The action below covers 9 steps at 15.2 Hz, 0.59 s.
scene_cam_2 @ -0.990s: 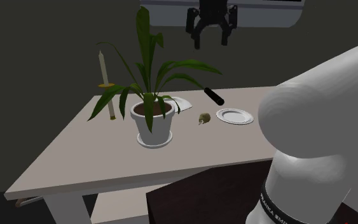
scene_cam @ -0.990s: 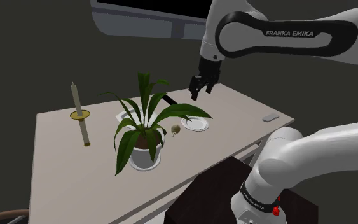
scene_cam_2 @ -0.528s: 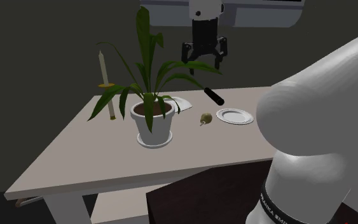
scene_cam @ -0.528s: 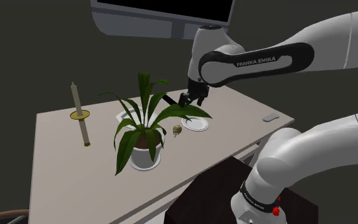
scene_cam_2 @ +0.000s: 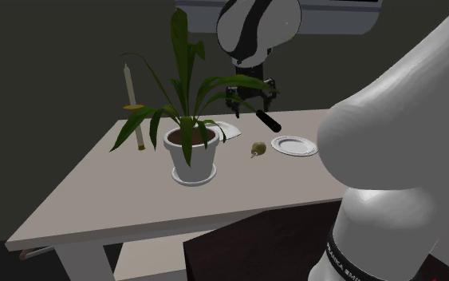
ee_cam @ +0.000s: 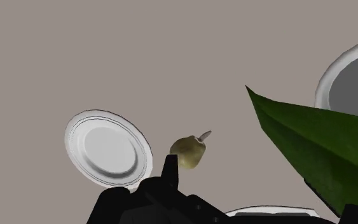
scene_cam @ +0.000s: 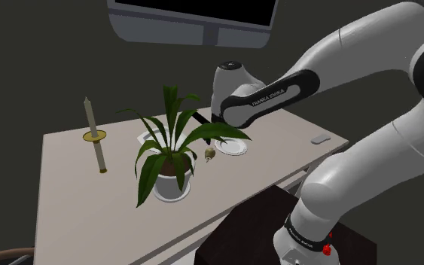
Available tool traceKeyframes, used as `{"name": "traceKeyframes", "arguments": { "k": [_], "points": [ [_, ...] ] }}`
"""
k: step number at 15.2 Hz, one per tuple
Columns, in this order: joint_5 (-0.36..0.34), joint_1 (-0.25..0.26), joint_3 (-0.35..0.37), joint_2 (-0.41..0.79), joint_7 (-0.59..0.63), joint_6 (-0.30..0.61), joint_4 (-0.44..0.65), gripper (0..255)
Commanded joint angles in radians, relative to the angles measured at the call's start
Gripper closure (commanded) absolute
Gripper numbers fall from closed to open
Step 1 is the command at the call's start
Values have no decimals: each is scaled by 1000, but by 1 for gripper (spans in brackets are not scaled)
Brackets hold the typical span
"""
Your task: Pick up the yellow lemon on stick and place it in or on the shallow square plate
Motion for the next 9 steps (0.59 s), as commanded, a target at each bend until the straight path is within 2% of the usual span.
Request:
{"name": "traceKeyframes", "arguments": {
  "k": [1, 5, 9],
  "points": [
    [-56, -40, 20, 92, 67, 87, 10, 0],
    [-219, -124, 62, 266, 241, 211, 55, 0],
    [-450, -180, 68, 448, 466, 283, 138, 0]
  ]
}}
